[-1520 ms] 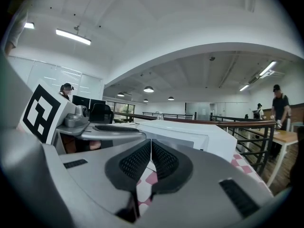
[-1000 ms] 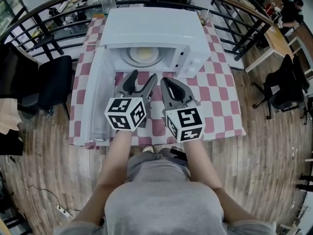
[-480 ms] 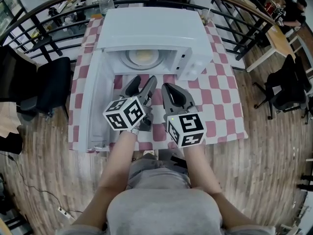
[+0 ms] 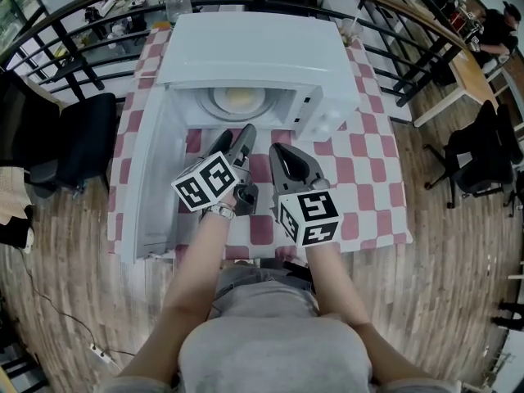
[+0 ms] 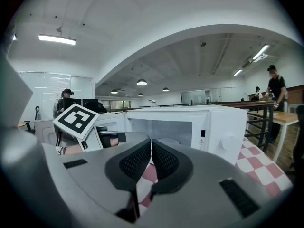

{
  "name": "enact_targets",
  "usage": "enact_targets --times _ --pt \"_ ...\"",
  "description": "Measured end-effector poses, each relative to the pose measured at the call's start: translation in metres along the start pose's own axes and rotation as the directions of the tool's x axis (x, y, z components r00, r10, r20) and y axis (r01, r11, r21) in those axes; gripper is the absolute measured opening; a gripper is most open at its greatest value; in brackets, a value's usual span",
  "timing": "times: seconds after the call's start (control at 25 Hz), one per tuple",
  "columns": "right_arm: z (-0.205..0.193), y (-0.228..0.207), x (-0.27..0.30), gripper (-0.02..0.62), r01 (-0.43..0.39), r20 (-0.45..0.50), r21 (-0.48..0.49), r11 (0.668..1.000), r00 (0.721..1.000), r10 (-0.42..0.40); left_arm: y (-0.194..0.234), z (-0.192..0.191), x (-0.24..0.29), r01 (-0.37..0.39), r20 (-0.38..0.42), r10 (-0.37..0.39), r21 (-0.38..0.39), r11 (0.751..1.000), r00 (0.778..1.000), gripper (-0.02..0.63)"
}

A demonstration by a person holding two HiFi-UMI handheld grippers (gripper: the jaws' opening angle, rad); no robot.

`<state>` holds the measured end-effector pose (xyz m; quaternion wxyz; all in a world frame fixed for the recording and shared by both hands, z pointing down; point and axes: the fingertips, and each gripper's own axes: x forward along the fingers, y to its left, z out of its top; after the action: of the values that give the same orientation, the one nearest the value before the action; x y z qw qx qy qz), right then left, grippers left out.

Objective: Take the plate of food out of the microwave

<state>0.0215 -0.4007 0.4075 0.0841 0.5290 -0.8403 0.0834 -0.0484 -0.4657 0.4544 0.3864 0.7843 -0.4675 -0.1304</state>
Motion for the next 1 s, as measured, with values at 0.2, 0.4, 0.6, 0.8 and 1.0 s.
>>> enact_targets --times 0.2,0.4,0.6,0.8,1.0 --pt "-0.003 -0.006 0.009 0.026 -0.012 -0.006 0.008 1.000 1.000 0.012 0.021 -0.010 0.015 -0.063 -0.020 0.061 -0.097 0.993 0.998 0.306" --pt "-0.013 -0.011 0.017 0.026 -0.025 -0.027 0.010 1.000 0.999 0.025 0.041 -0.020 0.029 -0.082 -0.049 0.072 -0.226 0.971 0.996 0.334" --pt "-0.019 -0.016 0.024 0.026 -0.033 -0.041 0.010 0.999 0.999 0.033 0.050 -0.023 0.044 -0.064 -0.043 0.052 -0.335 0.940 0.998 0.333" --pt "-0.027 -0.023 0.031 0.026 -0.033 -0.059 0.023 0.999 0.998 0.035 0.070 -0.032 0.058 -0.132 -0.054 0.120 -0.390 0.912 0.991 0.330" --pt "-0.034 -0.031 0.039 0.026 -0.035 -0.074 0.038 0.999 0.997 0.038 0.093 -0.040 0.069 -0.213 -0.069 0.204 -0.450 0.867 0.977 0.290"
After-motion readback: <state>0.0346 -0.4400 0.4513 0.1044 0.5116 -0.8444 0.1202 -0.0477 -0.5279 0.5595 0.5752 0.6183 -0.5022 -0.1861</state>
